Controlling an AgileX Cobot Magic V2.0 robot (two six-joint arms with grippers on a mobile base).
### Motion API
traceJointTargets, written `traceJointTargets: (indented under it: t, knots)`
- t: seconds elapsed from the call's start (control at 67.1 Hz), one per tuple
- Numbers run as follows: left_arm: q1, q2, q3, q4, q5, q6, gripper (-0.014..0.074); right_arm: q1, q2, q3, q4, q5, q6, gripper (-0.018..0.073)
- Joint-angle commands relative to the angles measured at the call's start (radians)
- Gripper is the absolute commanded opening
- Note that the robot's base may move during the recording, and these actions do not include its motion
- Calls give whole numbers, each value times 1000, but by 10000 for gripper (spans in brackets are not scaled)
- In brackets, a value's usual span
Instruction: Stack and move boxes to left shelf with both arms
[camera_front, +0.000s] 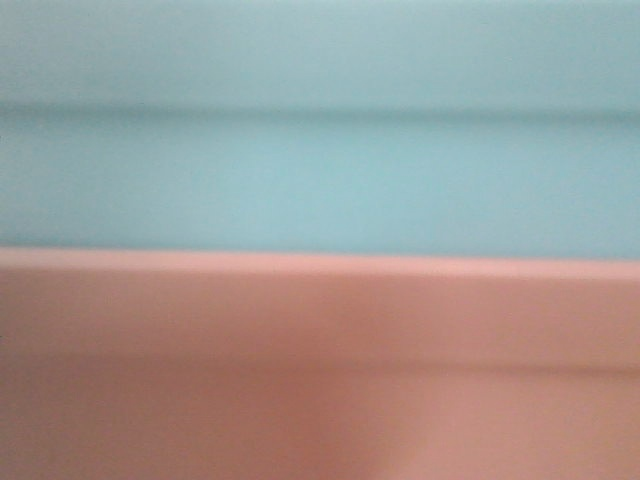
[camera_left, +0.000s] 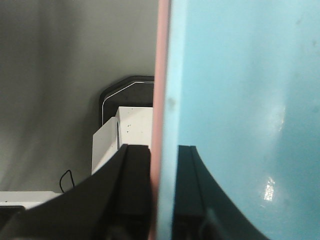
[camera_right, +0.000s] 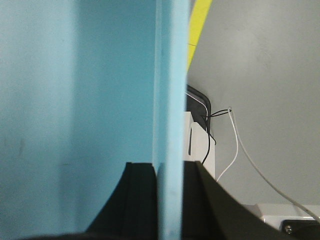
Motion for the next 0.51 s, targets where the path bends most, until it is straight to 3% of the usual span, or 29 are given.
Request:
traceJointTargets:
  t: [0.0,0.492]
  knots:
    - [4,-41,-35,-1,94,-14,-12,0,-35,-29,-37,64,-5,66]
    - [4,-41,-35,-1,94,-14,-12,0,-35,-29,-37,64,-5,66]
